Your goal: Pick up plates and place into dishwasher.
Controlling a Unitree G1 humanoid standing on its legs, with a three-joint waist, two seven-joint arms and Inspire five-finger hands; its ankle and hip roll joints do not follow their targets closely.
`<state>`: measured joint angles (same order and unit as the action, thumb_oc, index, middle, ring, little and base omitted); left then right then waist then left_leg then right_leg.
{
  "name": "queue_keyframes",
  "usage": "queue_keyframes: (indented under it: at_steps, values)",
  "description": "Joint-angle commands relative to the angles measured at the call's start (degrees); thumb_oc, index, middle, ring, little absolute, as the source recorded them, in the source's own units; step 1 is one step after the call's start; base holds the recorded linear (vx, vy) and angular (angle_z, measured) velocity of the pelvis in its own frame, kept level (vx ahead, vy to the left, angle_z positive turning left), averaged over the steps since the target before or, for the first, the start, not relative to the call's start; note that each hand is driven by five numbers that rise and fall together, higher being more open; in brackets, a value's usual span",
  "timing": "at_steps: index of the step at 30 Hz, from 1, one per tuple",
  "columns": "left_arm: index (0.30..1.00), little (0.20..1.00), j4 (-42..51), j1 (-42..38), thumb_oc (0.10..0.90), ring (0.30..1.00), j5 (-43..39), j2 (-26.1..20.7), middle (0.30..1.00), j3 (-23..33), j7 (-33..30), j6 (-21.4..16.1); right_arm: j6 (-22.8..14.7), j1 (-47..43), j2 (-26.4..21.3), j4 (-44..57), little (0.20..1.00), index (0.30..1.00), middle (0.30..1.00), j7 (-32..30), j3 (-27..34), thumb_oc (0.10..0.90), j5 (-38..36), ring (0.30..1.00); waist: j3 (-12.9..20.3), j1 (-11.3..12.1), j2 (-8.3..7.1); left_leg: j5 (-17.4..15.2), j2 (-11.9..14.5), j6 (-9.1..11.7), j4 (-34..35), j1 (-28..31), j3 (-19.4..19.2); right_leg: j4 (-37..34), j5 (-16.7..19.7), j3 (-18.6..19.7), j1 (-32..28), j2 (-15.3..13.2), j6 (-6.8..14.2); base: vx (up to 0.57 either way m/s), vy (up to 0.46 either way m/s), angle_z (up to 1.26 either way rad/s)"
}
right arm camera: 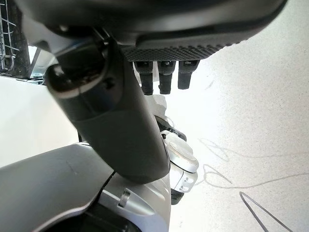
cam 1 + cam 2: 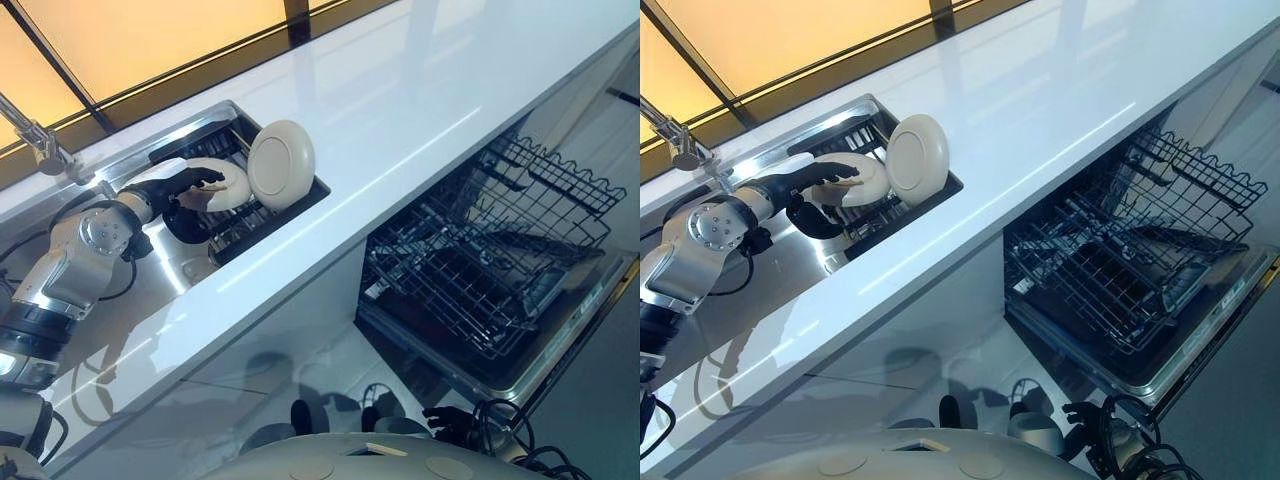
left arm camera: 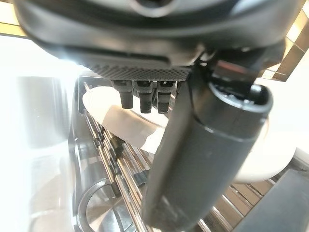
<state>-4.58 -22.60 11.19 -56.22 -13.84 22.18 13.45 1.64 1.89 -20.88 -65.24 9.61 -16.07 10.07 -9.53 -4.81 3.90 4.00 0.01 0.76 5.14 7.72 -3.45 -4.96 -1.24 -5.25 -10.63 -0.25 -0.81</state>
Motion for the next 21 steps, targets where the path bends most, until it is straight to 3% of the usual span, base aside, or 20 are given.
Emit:
queue_keyframes:
  at_steps: [1,21]
  values:
    - [0.900,0.900,1.36,-11.38,0.800,0.900,1.17,-0.53,0.900,5.70,-2.21,-1.21,-1.64,-1.80,1.05,0.72,0.900,0.900,0.900,0.12,0.11,0.800,-3.12,0.900,1.34,0.22,1.89,-8.30,-4.50,-1.61,-2.19,0.86,-1.52,7.37,-5.58,-0.11,3.90,1.59,4.66,0.00,0.000,0.00]
    - [0.900,0.900,0.15,-19.25,0.800,0.900,2.64,-2.26,0.900,1.39,-4.91,-0.06,-1.22,-1.03,0.92,0.80,0.900,0.900,0.900,-0.44,-0.86,0.800,-3.88,0.900,1.15,-1.42,2.35,-8.22,-4.30,-1.21,-2.60,0.62,-2.71,7.20,-5.42,0.38,4.04,1.83,4.45,0.00,0.000,0.00]
